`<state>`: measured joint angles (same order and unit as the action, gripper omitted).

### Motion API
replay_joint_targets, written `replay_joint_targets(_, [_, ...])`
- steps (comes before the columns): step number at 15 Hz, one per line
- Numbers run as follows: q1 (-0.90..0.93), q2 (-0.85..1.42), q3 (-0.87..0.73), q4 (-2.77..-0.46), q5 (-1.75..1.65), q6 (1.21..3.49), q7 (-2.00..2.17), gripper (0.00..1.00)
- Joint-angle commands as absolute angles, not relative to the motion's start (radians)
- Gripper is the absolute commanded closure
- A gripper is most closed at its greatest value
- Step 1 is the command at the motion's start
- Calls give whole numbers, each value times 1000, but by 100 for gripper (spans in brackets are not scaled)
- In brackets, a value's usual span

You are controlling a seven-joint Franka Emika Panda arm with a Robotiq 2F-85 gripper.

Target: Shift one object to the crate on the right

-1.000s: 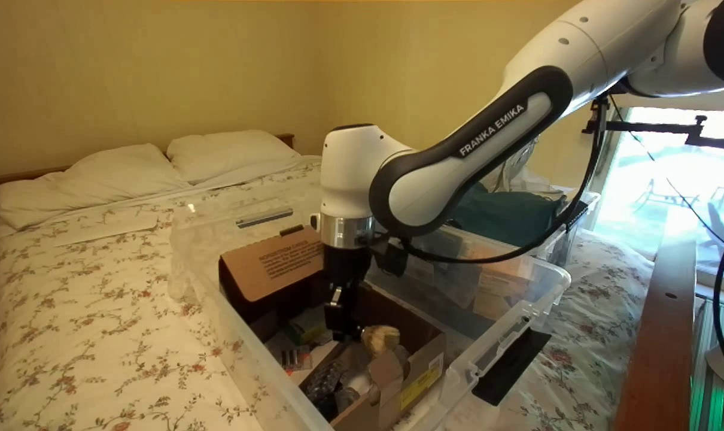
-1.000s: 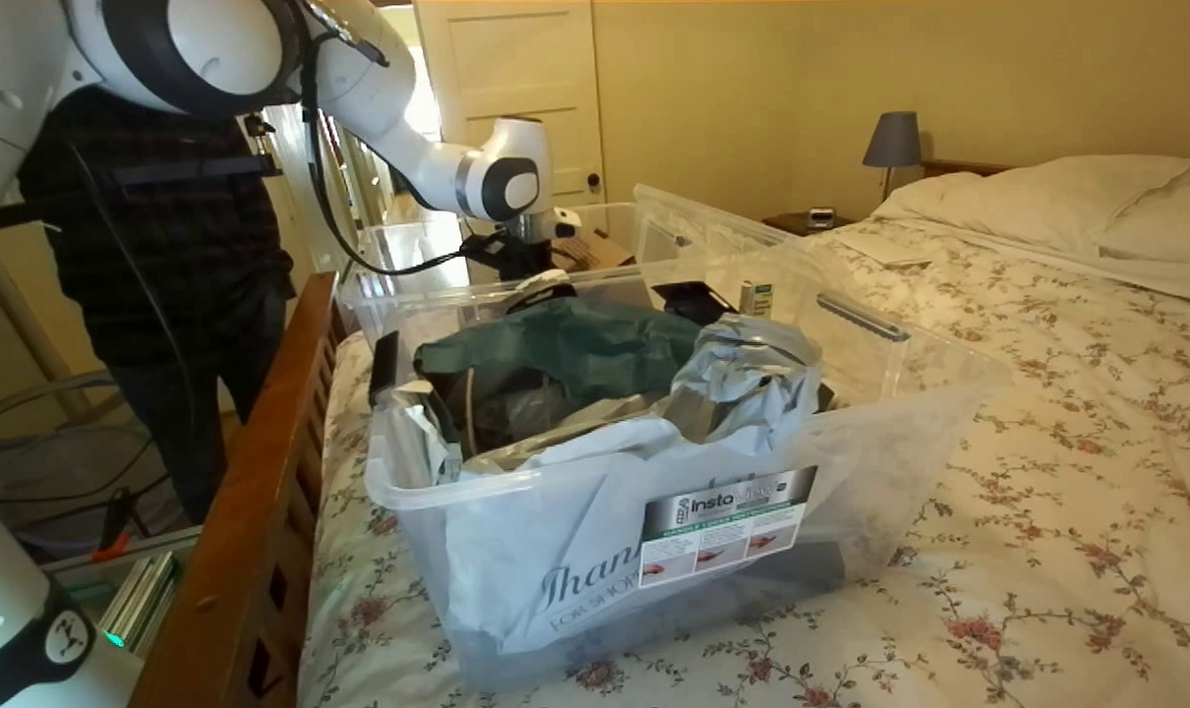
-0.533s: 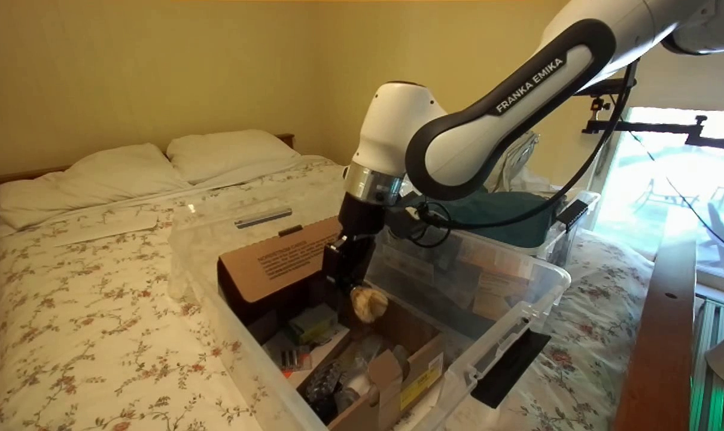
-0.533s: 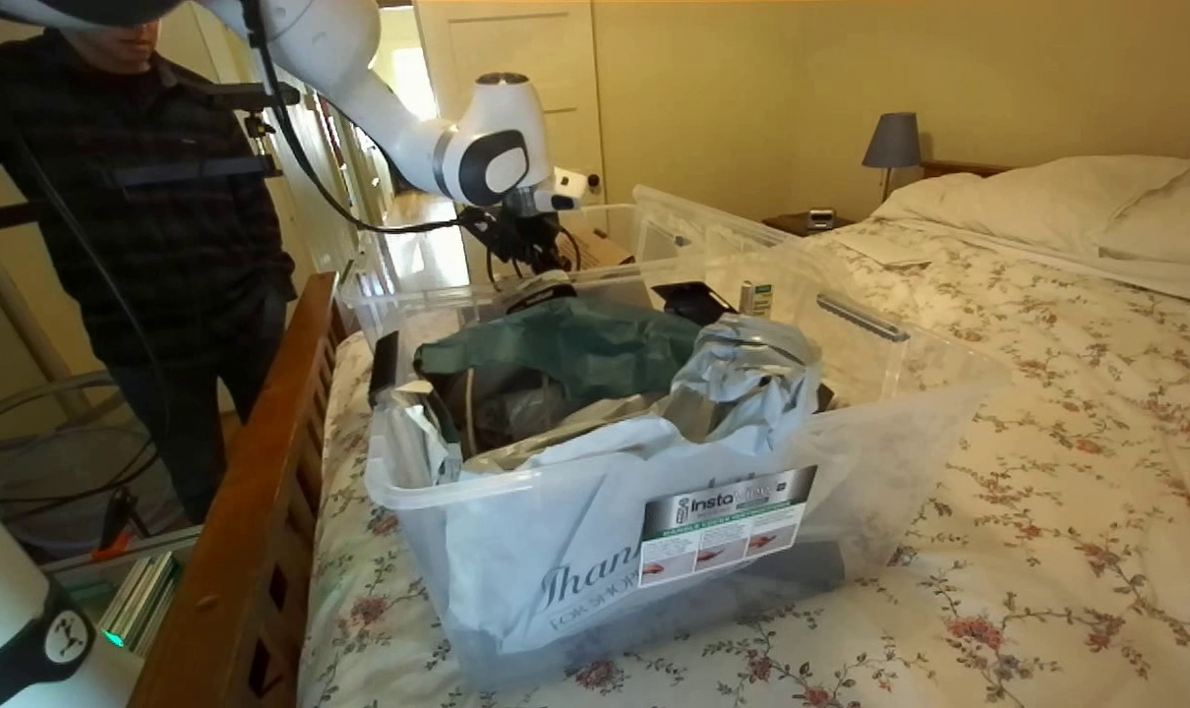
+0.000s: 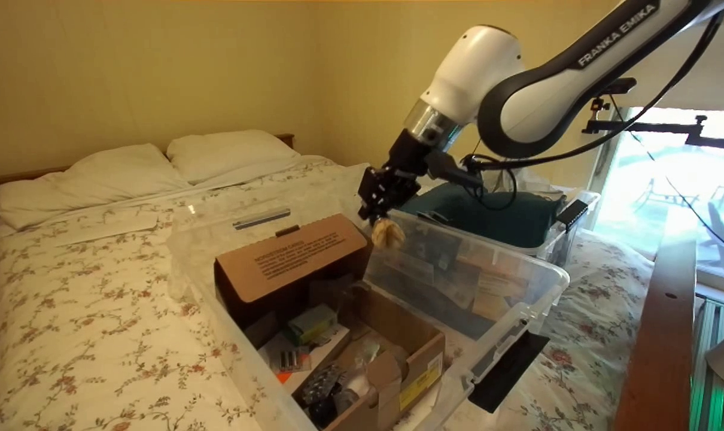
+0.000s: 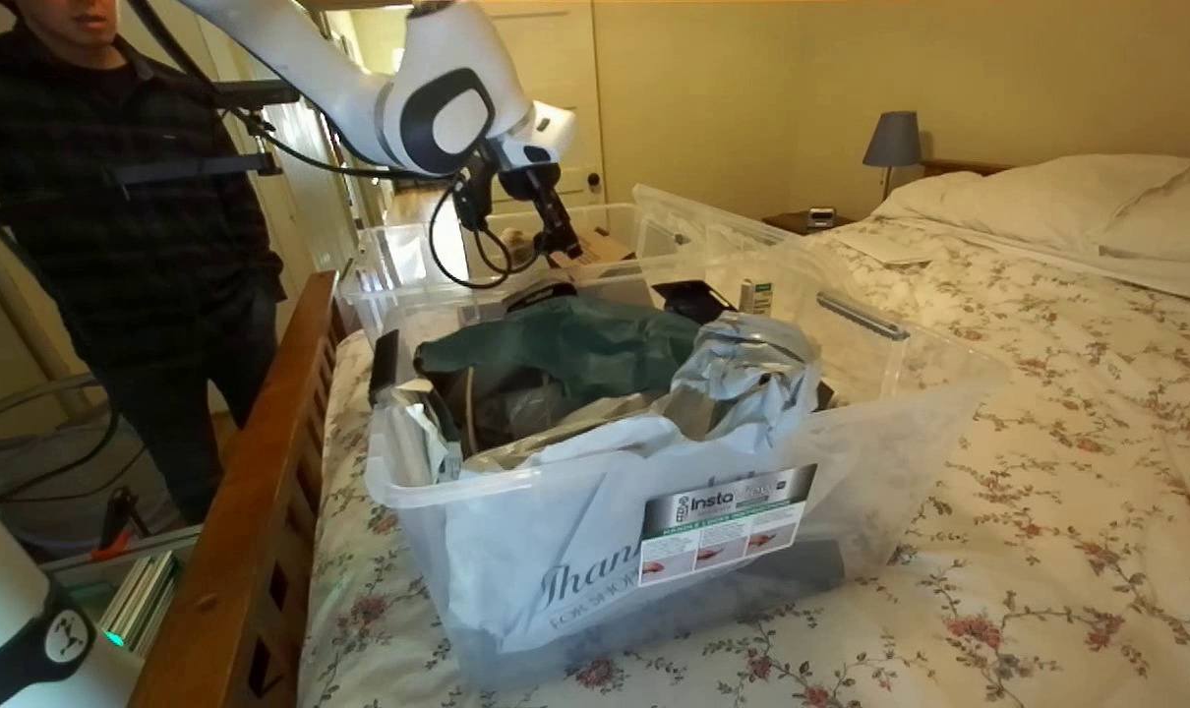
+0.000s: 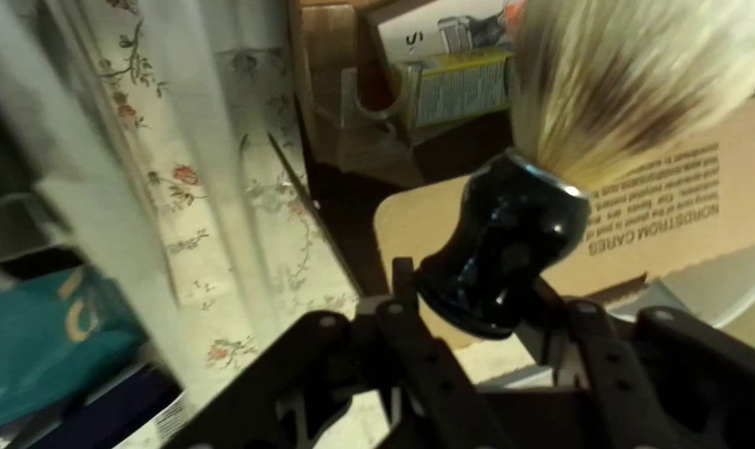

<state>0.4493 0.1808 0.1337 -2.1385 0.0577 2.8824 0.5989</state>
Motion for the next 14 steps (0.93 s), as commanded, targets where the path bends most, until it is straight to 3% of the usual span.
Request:
replay_joint_targets(1, [451, -65, 77, -2360, 30, 2945, 769, 86])
replay_joint_targets(8, [204, -277, 91, -2464, -239, 2918, 1132, 86])
replay_joint_targets(14, [-250, -202, 426, -2242, -510, 2802, 1476, 86])
